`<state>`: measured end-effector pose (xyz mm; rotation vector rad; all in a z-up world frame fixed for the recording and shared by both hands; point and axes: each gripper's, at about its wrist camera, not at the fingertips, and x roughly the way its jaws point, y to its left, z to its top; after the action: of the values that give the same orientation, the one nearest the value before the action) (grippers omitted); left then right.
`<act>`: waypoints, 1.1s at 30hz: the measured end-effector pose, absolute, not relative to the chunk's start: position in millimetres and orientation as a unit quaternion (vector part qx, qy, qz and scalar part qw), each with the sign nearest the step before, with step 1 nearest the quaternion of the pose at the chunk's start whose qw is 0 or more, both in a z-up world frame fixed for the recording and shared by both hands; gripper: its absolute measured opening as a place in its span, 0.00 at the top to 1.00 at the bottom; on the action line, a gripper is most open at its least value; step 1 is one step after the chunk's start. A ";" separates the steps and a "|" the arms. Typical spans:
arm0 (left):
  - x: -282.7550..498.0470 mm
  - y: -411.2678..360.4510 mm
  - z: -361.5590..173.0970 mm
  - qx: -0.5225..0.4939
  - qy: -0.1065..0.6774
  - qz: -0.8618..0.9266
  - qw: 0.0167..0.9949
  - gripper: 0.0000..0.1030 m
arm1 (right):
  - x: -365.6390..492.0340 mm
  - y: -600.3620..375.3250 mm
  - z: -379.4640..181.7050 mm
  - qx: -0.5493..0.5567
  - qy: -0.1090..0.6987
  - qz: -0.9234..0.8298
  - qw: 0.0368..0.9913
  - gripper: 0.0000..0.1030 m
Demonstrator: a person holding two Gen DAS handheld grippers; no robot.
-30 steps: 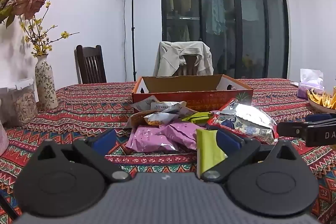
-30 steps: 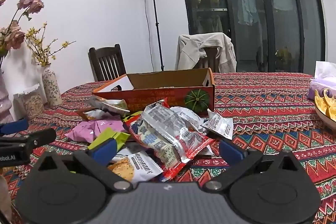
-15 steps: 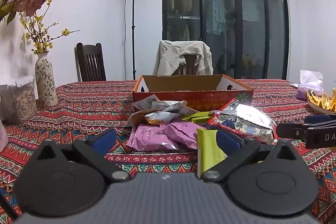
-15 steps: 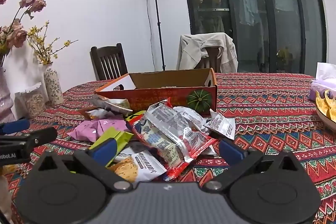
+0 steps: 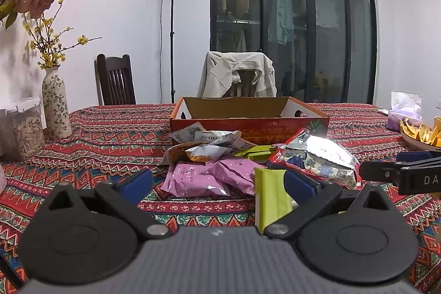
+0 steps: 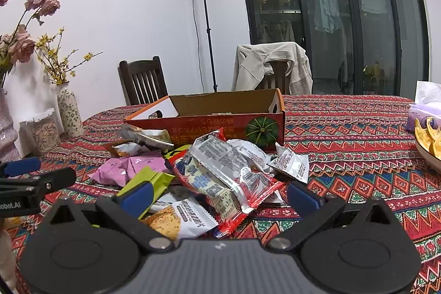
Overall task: Organize snacks
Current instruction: 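Move both tools toward the snack pile in front of the box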
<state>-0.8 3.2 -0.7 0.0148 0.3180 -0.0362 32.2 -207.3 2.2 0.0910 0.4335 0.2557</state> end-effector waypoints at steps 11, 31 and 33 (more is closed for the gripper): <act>0.4 4.9 -1.2 0.005 0.160 -0.020 0.987 0.00 | 32.3 -207.5 1.3 0.044 0.216 0.127 0.967 0.00; 0.5 3.7 -4.1 0.004 0.163 -0.020 0.986 0.00 | 33.1 -207.7 -0.3 0.045 0.218 0.127 0.967 0.00; 0.4 3.5 -4.7 0.004 0.164 -0.021 0.986 0.00 | 33.1 -207.7 -0.4 0.045 0.218 0.126 0.967 0.00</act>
<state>0.4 3.5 -4.7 0.0073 0.3288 -0.0416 33.1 -207.7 -0.4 0.0901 0.4403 0.2557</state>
